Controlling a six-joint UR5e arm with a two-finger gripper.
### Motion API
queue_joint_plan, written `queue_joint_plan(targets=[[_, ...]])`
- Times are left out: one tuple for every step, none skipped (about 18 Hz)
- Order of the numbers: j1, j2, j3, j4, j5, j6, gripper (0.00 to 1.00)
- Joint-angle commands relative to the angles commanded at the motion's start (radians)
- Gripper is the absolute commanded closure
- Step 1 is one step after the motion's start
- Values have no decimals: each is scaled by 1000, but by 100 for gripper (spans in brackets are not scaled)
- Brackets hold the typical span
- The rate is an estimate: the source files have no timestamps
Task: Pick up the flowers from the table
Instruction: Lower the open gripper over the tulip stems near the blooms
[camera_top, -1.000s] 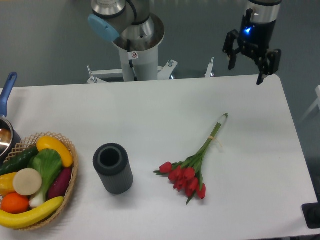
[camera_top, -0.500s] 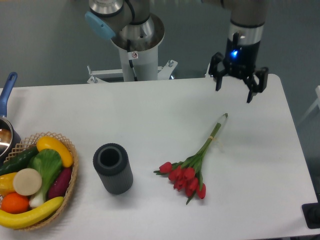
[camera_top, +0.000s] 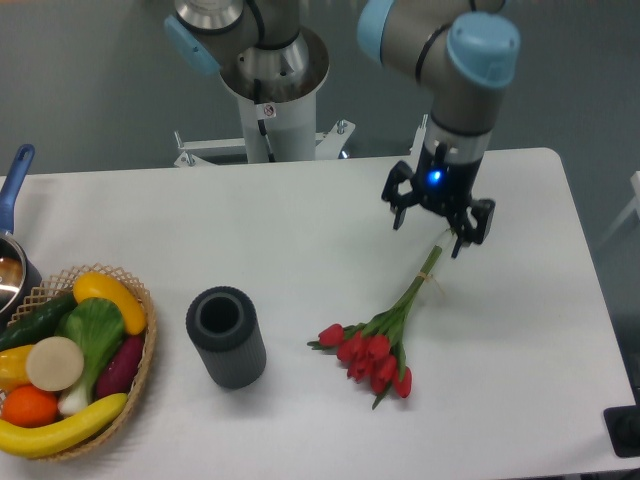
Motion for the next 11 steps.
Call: queue_joint_plan(targets=[[-18, -20, 0, 17, 17, -18, 0], [-31, -40, 2, 32, 20, -26, 0], [-32, -57, 0, 43, 20, -28, 0], [-38, -75, 2, 49, 20, -28, 0], [-45, -84, 3, 54, 20, -28, 0], [-46, -91, 3, 57, 20, -28, 0], [-46, -100, 2, 65, 20, -25, 0], [-46, -104, -3, 77, 20, -23, 0], [-46, -108, -8, 85, 20, -23, 0], [-48, -117, -11, 91, 20, -23, 0], [-48, -126, -12, 92, 22, -23, 0]])
